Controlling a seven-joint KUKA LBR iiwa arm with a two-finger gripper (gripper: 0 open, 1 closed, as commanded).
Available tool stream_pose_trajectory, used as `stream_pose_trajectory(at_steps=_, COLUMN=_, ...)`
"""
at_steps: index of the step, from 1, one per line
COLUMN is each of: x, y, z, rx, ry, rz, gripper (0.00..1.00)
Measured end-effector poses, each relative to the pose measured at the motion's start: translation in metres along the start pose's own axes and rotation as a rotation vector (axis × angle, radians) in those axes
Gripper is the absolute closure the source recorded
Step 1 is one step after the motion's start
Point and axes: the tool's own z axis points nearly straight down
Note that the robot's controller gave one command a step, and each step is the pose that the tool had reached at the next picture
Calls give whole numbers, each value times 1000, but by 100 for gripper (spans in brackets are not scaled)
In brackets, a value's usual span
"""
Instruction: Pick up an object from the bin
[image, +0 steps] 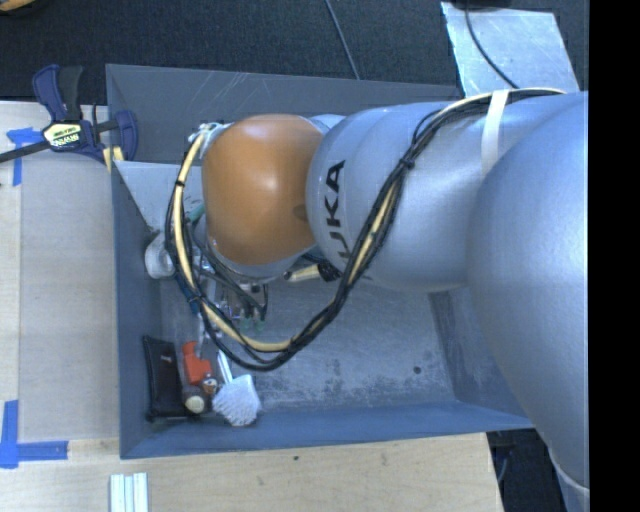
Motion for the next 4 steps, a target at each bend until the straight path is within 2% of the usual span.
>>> stream_pose_trajectory(at_steps=1, x=-2, y=-1, z=-4, rx=-2, ry=-8, rz=3, gripper=0)
stream_pose_trajectory(at_steps=2, x=41, y=-4, z=102, rx=4, ry=-17, rz=-696, gripper=0)
stream_pose_trajectory(at_steps=3, x=32, y=-47, z=111, rx=2, ry=-11, rz=-884, gripper=0)
stream_pose_trajectory(at_steps=4, x=11, y=-98, z=111, rx=6, ry=-22, rz=-1015, gripper=0)
